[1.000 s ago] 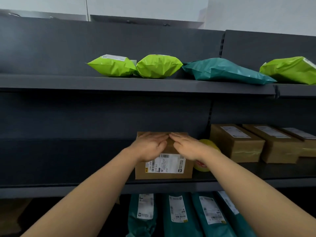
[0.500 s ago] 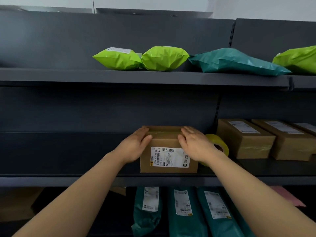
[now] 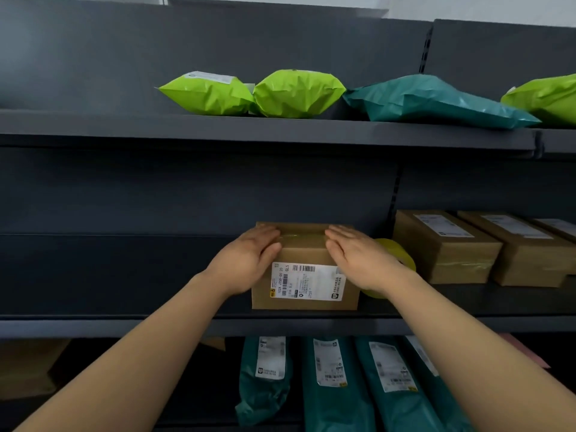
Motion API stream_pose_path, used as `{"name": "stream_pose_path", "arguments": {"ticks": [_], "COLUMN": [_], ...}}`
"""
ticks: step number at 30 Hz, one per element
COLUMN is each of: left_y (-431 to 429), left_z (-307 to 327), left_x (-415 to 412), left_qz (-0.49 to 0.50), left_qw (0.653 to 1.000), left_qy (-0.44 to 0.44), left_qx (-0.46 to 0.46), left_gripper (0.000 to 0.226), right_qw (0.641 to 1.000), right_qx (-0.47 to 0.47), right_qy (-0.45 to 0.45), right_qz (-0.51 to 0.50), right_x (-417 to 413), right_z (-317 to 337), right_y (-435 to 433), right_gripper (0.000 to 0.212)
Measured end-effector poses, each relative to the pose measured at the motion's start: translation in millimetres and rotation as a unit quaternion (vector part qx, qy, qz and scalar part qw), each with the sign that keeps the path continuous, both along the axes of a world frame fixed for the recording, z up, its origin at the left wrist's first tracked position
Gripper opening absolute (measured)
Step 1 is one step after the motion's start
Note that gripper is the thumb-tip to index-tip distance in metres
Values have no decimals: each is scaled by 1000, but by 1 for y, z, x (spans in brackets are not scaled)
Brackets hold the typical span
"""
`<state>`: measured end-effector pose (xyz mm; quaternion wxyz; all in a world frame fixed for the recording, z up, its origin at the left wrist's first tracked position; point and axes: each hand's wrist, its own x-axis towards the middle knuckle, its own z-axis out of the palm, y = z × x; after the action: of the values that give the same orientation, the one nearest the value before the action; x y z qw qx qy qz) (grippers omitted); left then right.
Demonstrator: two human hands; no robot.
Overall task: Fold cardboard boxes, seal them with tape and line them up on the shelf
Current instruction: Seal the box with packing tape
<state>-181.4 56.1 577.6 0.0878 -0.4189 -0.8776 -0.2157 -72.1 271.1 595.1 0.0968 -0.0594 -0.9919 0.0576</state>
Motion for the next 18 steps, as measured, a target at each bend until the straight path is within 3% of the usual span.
{"name": "stream_pose_path", "arguments": {"ticks": [10, 15, 18], "left_y": [23, -5, -14], "left_z": [8, -4, -6], "left_x": [4, -1, -1], "left_qz": [-29, -6, 9], "left_qw": [993, 1000, 997], "left_qy": [87, 13, -63], "left_qx": [-71, 12, 49], "left_gripper": [49, 52, 53], "right_qw": [998, 1000, 999], "right_qx": [25, 10, -48], "right_qy": [-29, 8, 15], "right_qz": [44, 19, 9], "right_x": [-9, 6, 4], "right_z": [7, -4, -5], "right_y": [-8, 13, 12], "right_gripper": [53, 53, 54]}}
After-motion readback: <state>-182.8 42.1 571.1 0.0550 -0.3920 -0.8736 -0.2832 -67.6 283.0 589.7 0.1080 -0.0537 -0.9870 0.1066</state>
